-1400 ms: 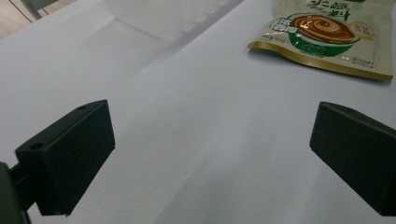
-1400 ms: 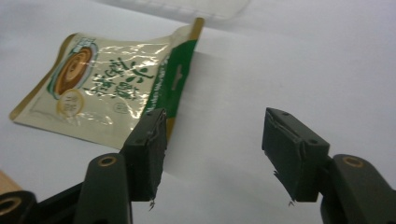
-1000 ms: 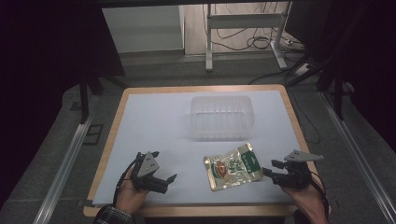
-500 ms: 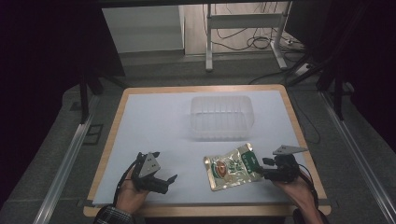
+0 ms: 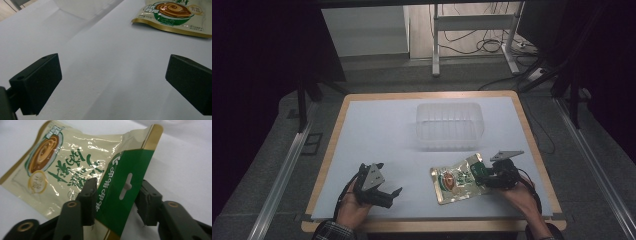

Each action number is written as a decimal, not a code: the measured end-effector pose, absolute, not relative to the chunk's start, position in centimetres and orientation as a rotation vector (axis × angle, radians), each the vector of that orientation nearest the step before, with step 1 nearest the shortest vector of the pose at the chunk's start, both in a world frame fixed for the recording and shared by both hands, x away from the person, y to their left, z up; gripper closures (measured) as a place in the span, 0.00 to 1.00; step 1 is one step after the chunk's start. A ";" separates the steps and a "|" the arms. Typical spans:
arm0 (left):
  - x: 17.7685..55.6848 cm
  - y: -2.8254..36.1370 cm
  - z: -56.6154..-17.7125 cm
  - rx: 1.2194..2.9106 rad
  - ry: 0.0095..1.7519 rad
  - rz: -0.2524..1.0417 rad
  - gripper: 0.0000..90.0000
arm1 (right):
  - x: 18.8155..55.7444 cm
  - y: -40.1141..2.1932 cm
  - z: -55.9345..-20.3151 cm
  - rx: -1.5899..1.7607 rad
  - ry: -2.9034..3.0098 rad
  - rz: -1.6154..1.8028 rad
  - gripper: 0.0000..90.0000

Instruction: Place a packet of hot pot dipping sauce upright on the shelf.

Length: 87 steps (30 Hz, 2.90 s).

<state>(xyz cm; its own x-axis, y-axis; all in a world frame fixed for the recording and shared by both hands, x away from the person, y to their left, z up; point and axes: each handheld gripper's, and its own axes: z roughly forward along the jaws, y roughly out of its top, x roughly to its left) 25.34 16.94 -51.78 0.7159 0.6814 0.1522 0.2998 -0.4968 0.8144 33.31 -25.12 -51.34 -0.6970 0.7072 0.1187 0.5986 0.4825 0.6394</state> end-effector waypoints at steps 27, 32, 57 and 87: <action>25.3 17.0 -51.7 2.100 0.740 0.606 0.00 | 33.1 -25.7 -48.2 1.365 2.529 1.358 0.99; 25.3 17.0 -51.7 2.102 0.738 0.609 0.00 | 33.0 -25.7 -47.2 1.392 2.507 1.435 0.99; 25.3 17.4 -51.5 2.076 0.731 0.592 0.00 | 33.4 -25.3 -41.4 1.383 2.456 1.673 0.99; 25.1 17.4 -51.5 2.046 0.699 0.576 0.00 | 36.0 -26.9 -36.9 1.430 2.237 1.660 0.99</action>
